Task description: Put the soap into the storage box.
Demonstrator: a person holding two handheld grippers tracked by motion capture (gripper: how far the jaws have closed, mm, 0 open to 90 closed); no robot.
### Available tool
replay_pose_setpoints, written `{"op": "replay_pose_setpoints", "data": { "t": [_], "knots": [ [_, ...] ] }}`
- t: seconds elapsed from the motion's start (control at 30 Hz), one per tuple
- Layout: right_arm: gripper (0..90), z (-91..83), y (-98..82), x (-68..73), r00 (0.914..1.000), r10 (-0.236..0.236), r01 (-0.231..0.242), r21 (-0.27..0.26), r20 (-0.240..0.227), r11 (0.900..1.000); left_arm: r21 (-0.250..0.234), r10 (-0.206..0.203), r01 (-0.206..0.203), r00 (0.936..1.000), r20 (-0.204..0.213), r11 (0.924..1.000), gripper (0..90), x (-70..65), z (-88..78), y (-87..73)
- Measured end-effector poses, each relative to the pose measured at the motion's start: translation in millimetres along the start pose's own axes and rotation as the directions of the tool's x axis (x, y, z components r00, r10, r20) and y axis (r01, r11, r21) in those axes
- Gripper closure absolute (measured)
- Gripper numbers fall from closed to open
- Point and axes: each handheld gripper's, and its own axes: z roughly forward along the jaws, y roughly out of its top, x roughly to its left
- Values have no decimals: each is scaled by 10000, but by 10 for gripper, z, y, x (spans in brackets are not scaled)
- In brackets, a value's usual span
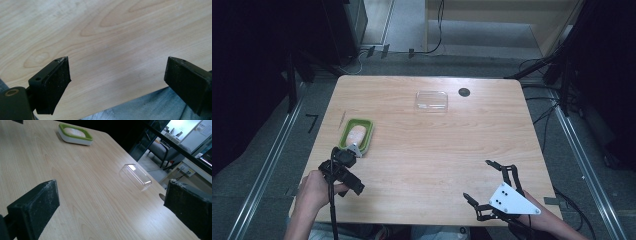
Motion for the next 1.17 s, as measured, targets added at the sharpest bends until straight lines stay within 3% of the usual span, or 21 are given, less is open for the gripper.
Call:
{"op": "replay_pose_setpoints", "data": {
  "t": [0.43,0.8,1.17],
  "knots": [
    [0,4,2,2,10000,-35,35,36,1,10000,46,35,-36,9996,290,10000,51,-140,253,-215],
    [0,1,0,1,10000,-3,3,-5,7,10000,-301,-98,100,9999,70,9995,39,-217,311,-359],
    [0,3,-2,-3,10000,1,-1,19,-21,10000,-270,-40,41,10000,27,9996,24,-267,396,-334]
  ]
}}
